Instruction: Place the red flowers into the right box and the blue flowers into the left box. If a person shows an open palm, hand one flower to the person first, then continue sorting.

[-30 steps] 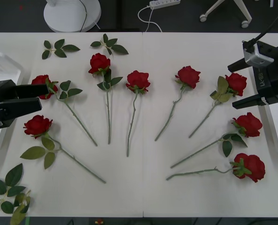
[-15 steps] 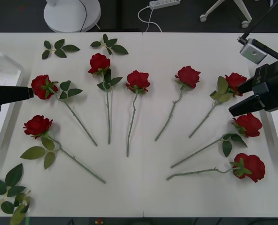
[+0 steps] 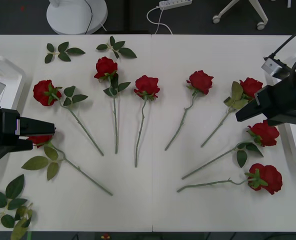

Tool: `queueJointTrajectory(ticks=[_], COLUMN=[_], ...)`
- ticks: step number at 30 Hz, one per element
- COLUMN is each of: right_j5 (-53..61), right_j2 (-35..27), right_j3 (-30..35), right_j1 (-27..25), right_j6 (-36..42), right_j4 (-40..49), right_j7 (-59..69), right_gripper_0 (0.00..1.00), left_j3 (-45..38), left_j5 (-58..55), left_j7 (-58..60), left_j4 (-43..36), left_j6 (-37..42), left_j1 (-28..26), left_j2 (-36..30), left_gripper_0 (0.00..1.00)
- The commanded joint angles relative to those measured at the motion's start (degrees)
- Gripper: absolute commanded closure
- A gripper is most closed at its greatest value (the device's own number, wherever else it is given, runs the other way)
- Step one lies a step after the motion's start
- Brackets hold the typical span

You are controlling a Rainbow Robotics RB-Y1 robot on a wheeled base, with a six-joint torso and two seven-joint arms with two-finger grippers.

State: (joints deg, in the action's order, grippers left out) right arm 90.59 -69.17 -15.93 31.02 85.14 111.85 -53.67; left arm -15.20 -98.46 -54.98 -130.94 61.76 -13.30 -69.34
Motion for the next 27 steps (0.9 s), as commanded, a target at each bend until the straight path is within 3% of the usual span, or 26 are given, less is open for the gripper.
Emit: queueJointTrajectory(ticks=[1, 9, 19, 27], right_j5=[-7.9, -16.6, -22.6, -23.6], right_j2=[4.6, 5.4, 9.9, 10.0], right_j3=[-1.2, -7.4, -8.0, -10.0], right_j1=[-0.1, -1.0, -2.5, -2.8], right_j6=[2.7, -1.8, -3.9, -6.2], right_j4=[2.7, 1.8, -6.5, -11.8], right_j7=[29.1, 44.5, 43.3, 37.4], right_gripper_0=[0.0, 0.0, 0.0, 0.0], left_j3=[6.8, 17.5, 29.2, 37.2], left_j5=[20.1, 34.8, 48.4, 54.3], left_j7=[22.5, 39.0, 49.7, 50.1], left_j4=[-6.0, -3.8, 5.0, 11.7], left_j6=[7.4, 14.9, 18.0, 17.8], left_j1=[-0.2, 5.0, 14.6, 21.2], left_j2=[5.8, 13.2, 20.4, 20.7], left_gripper_0=[0.0, 0.0, 0.0, 0.0])
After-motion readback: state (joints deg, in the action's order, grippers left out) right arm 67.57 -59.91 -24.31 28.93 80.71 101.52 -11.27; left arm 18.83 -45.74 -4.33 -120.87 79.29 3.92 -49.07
